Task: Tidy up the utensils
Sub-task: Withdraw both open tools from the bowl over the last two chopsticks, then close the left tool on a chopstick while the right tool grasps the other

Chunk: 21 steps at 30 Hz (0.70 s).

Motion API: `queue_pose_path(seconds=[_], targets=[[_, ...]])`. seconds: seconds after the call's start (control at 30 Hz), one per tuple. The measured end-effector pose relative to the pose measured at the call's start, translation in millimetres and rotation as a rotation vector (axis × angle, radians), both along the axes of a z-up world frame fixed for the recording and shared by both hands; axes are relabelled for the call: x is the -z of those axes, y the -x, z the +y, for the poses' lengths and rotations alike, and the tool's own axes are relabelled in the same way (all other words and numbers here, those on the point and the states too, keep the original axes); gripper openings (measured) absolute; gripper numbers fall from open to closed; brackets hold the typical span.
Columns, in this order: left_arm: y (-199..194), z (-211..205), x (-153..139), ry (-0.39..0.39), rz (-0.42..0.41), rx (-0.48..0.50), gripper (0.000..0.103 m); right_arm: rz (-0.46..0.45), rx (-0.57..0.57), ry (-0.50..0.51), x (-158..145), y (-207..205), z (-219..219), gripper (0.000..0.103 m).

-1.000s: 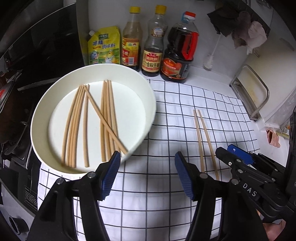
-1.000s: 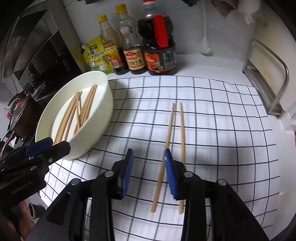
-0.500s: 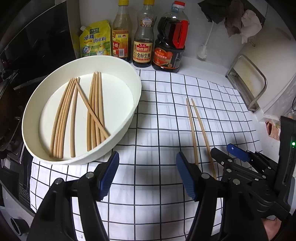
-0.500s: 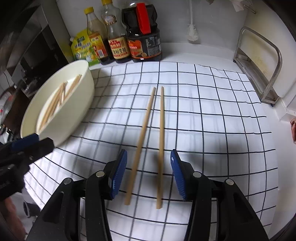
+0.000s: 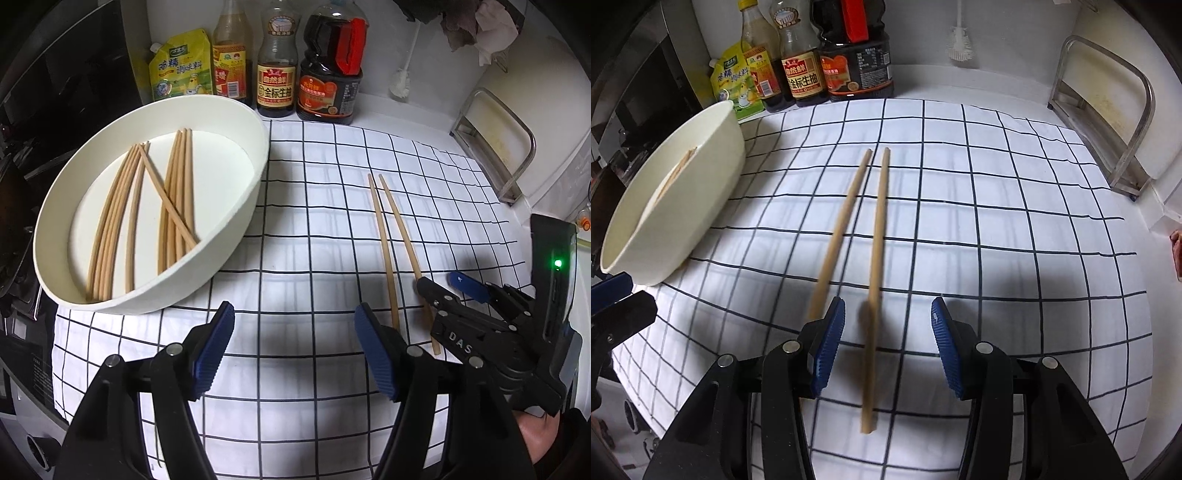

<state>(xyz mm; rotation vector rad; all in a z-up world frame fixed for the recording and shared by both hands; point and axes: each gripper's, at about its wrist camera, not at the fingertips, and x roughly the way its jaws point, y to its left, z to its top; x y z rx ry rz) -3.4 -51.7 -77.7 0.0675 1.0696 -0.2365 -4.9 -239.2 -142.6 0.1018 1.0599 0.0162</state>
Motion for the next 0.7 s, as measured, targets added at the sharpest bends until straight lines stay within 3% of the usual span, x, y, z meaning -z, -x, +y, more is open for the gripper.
queue_pose_path(seconds=[0.3, 0.37, 0.43, 0.5, 0.7], targets=[[-4, -14, 13, -0.003, 0.013, 0.016, 0.068, -0.010, -0.032, 0.060, 11, -4, 3, 0.045], [-5, -16, 16, -0.004, 0.017, 0.016, 0.068, -0.025, -0.041, 0.073, 10, -3, 5, 0.036], [-7, -19, 21, -0.006, 0.026, 0.017, 0.068, -0.030, -0.040, 0.077, 10, -4, 3, 0.015], [-8, -22, 24, -0.010, 0.029, 0.023, 0.068, -0.031, -0.037, 0.069, 9, -5, 0, 0.007], [-15, -37, 32, -0.007, 0.032, 0.045, 0.070, -0.031, 0.003, 0.024, 9, -3, -20, 0.007]])
